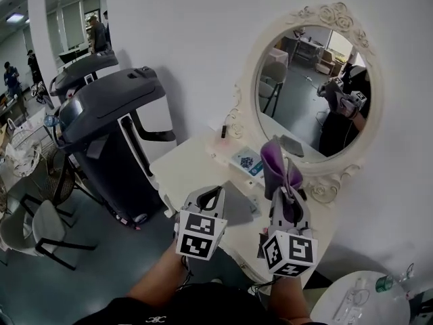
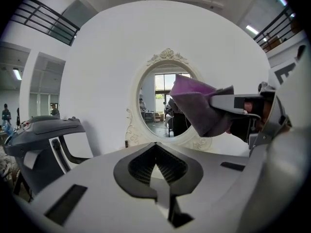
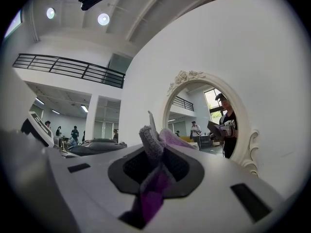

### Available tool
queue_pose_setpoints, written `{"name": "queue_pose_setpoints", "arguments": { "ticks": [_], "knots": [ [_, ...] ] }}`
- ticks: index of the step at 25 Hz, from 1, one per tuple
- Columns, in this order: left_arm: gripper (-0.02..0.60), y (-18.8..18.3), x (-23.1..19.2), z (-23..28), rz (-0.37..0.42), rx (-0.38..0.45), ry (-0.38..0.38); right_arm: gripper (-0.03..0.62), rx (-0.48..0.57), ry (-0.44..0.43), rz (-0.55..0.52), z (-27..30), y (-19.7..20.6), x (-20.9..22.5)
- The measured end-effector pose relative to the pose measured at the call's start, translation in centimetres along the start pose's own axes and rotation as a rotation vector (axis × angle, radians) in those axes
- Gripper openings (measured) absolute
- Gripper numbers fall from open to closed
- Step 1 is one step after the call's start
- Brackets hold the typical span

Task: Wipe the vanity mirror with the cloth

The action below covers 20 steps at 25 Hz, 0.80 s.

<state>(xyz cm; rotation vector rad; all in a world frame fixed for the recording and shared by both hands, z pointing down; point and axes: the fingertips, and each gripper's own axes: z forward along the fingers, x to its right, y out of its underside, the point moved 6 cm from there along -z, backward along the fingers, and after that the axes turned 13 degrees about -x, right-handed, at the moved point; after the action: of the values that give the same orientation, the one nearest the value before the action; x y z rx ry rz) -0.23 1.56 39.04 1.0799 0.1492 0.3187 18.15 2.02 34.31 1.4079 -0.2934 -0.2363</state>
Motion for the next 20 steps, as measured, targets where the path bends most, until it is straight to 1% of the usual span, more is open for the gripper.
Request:
{"name": "queue_pose_setpoints", "arguments": {
  "ticks": [6, 11, 16, 20],
  "knots": [
    [0.005, -2.9, 1.4, 5.6, 0.029, 0.001, 0.057, 0.051, -0.009, 0.061, 0.005, 2.9, -0.3, 4.5],
    [0.005, -4.7, 2.3, 9.0, 0.023, 0.009, 0.112, 0.051, -0.016, 0.101, 0.012, 4.5, -0.4, 7.2],
    [0.005, -5.5, 3.1, 12.7, 0.059, -0.017, 0.203, 0.051, -0.026, 0.166, 0.01, 5.9, 0.3, 8.5],
    [0.006, -7.3, 2.3, 16.1, 0.131, -0.014, 0.302, 0.051, -0.013, 0.269, 0.028, 8.1, 0.0, 8.9]
  ]
}}
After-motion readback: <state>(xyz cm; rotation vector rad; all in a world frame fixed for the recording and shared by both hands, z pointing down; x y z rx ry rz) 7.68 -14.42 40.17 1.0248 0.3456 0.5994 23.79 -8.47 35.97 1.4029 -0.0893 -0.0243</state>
